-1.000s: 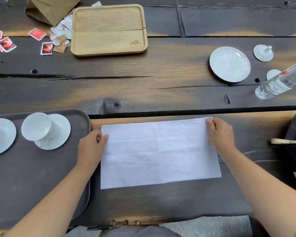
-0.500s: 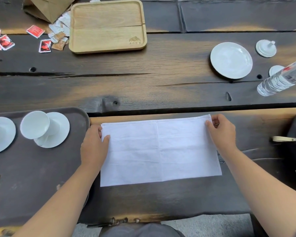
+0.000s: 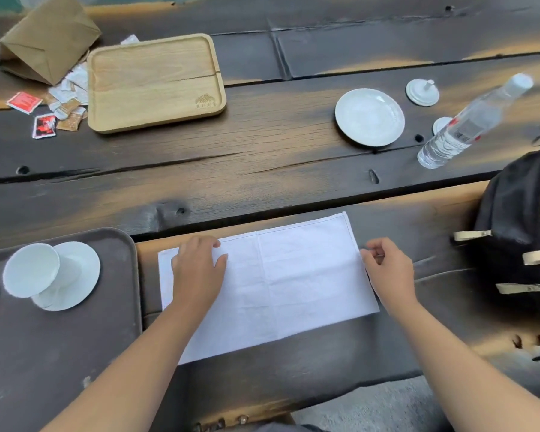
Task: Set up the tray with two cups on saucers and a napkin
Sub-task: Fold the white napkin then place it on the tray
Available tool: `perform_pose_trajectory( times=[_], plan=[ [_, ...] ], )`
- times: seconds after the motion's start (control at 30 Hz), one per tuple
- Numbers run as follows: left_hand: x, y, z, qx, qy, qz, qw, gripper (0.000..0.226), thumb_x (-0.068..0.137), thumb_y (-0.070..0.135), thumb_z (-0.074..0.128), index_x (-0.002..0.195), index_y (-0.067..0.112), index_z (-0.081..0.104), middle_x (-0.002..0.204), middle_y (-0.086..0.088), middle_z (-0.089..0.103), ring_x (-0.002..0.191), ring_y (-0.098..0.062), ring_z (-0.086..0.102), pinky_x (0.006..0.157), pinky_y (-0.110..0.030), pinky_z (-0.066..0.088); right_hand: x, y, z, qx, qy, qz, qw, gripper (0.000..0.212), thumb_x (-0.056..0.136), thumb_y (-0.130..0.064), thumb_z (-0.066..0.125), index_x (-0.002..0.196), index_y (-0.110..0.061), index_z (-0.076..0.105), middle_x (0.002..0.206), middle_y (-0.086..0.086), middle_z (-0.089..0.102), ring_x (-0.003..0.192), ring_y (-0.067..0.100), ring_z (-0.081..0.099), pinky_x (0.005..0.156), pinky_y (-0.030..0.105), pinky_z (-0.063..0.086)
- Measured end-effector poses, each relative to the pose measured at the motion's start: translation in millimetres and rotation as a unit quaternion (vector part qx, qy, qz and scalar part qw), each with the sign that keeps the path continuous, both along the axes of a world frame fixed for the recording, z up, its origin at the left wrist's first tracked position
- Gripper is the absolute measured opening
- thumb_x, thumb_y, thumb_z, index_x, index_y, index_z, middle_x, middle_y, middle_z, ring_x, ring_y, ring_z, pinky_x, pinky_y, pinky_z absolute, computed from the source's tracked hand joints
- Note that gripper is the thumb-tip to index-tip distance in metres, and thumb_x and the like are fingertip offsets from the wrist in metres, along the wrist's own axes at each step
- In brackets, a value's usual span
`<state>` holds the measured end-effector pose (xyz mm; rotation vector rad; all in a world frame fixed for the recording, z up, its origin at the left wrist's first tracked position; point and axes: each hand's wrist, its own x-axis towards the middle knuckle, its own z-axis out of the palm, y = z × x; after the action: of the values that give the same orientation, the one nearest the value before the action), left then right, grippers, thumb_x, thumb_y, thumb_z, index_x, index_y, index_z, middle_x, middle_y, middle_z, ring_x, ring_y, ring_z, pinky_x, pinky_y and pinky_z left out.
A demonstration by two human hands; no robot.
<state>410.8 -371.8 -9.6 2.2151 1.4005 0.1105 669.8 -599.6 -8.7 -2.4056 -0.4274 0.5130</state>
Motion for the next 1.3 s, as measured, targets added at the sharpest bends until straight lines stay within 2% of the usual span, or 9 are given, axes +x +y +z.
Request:
perform_pose_trajectory(
  times=[0.13,0.33,0.4,0.57,0.67,0.9,1.07,1.13,1.3],
  plan=[
    [51.4,-8.0,-1.3,-0.005,-0.017,-0.083,0.996,0.022,0.093,0.027,0.066,0.113,0.018,0.066,0.116,0.001,0.061,0.114,-0.024,0.052,0.096,-0.040,0.040,-15.3,-22.0,2.2,0.015,0.011,-0.039,0.999,0.011,0.089,-0.021,0.068,0.086,-0.030,0.062,0.076,-0.011,0.067,0.074,0.004,0.063,0.065,0.024,0.043],
    [125.5,-18.7,-2.9,-0.015,-0.036,-0.201,0.979,0.017,0.092,0.033,0.067,0.101,0.021,0.059,0.098,0.006,0.062,0.095,-0.021,0.055,0.080,-0.038,0.049,-46.0,-51.2,0.9,0.027,0.015,-0.144,0.989,0.023,0.090,-0.020,0.068,0.074,-0.034,0.059,0.072,-0.009,0.066,0.071,0.005,0.061,0.061,0.014,0.043],
    [148.9,-26.0,-3.5,-0.017,-0.033,-0.229,0.973,0.015,0.092,0.033,0.066,0.097,0.023,0.056,0.094,0.006,0.060,0.091,-0.020,0.055,0.080,-0.040,0.051,-55.0,-58.8,-2.2,0.027,0.022,-0.178,0.983,0.022,0.089,-0.019,0.069,0.075,-0.034,0.061,0.070,-0.008,0.067,0.069,0.006,0.061,0.062,0.019,0.046],
    [199.2,-34.1,-5.4,-0.014,0.004,-0.289,0.957,0.016,0.093,0.034,0.064,0.098,0.020,0.058,0.097,0.002,0.059,0.093,-0.021,0.055,0.074,-0.034,0.044,-66.6,-69.5,-12.7,0.003,0.038,-0.213,0.976,0.017,0.088,-0.028,0.071,0.077,-0.034,0.059,0.069,-0.009,0.064,0.067,0.006,0.061,0.060,0.026,0.047],
    [220.0,-32.1,-7.0,0.001,0.039,-0.334,0.942,0.022,0.093,0.036,0.064,0.102,0.016,0.060,0.103,-0.003,0.058,0.099,-0.024,0.054,0.080,-0.038,0.048,-69.3,-72.2,-18.5,-0.024,0.046,-0.202,0.978,0.017,0.086,-0.036,0.072,0.078,-0.034,0.057,0.068,-0.008,0.062,0.067,0.006,0.060,0.059,0.028,0.047],
    [246.0,-40.0,-7.4,0.004,0.087,-0.348,0.934,0.024,0.092,0.034,0.066,0.100,0.012,0.059,0.104,-0.007,0.060,0.098,-0.027,0.057,0.079,-0.039,0.048,-71.1,-66.7,-18.7,-0.099,0.033,-0.154,0.983,0.021,0.088,-0.043,0.069,0.084,-0.030,0.053,0.072,-0.011,0.058,0.069,0.004,0.054,0.052,0.024,0.036],
    [257.6,-46.1,-5.0,-0.007,0.135,-0.344,0.929,0.023,0.093,0.027,0.065,0.091,0.005,0.059,0.103,-0.019,0.064,0.100,-0.036,0.061,0.077,-0.041,0.049,-70.5,-63.0,-18.5,-0.142,0.037,-0.125,0.981,0.022,0.092,-0.037,0.068,0.084,-0.027,0.051,0.077,-0.012,0.055,0.067,0.004,0.050,0.051,0.021,0.031],
    [261.0,-46.0,-3.3,-0.017,0.150,-0.347,0.926,0.020,0.092,0.025,0.064,0.083,0.010,0.055,0.102,-0.018,0.065,0.098,-0.036,0.062,0.073,-0.038,0.046,-68.6,-62.3,-17.4,-0.141,0.047,-0.130,0.980,0.022,0.092,-0.034,0.069,0.082,-0.026,0.051,0.077,-0.012,0.055,0.068,0.005,0.051,0.052,0.022,0.032],
    [264.1,-47.9,2.4,-0.061,0.143,-0.341,0.927,0.013,0.091,0.021,0.062,0.090,0.014,0.051,0.105,-0.011,0.063,0.099,-0.034,0.060,0.080,-0.038,0.048,-66.4,-66.3,-17.0,-0.099,0.061,-0.156,0.981,0.022,0.088,-0.027,0.070,0.076,-0.025,0.051,0.072,-0.009,0.058,0.069,0.008,0.055,0.057,0.030,0.042]
  ],
)
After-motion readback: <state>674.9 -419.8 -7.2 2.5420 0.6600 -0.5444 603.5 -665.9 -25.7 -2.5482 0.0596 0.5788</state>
